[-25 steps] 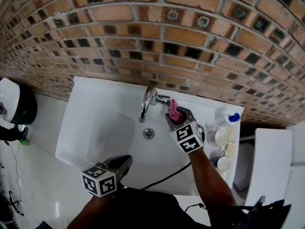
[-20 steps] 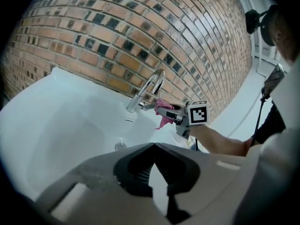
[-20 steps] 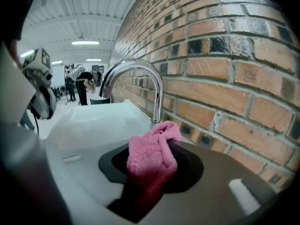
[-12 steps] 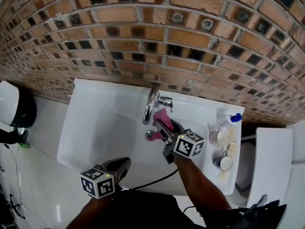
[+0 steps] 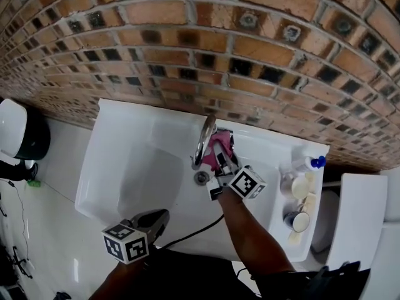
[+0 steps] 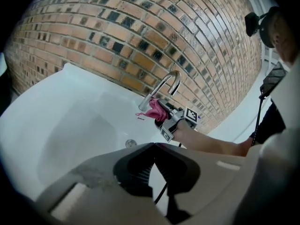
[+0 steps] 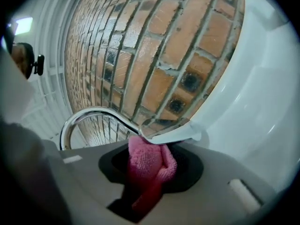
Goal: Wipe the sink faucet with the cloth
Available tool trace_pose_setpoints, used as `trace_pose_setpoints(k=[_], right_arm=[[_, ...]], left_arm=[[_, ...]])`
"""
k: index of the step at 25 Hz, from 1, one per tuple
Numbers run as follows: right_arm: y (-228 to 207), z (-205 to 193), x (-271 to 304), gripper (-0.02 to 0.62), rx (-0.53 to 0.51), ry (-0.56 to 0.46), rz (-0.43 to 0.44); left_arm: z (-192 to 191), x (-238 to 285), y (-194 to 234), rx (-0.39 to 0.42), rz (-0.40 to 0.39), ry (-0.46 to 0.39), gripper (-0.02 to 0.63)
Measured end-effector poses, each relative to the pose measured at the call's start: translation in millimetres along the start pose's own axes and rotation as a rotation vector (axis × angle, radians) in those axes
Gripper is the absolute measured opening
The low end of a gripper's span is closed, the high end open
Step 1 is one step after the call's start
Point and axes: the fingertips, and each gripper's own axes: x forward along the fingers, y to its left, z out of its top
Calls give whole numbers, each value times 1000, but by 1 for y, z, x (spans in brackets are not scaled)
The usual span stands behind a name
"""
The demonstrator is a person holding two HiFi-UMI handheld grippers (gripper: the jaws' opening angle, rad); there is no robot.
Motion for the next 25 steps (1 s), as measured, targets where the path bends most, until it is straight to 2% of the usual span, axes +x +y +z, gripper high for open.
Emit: trace_pose_setpoints(k=[4, 8, 11, 19, 25], right_arm=[[-12, -2, -1, 129, 51, 6, -26], [-13, -9, 0, 129, 67, 38, -7], [-24, -14, -3, 129, 83, 55, -43], [-48, -36, -8, 130, 206, 101, -104], [-48, -59, -7, 130, 220, 159, -119]], left_arm=[[2, 3, 3, -12, 10, 1, 3], [5, 7, 2, 2, 13, 2, 3], [4, 12, 1, 2, 8, 8, 3], [0, 13, 2, 1, 14, 23, 3], [-3, 9, 6, -13, 27, 23, 3]])
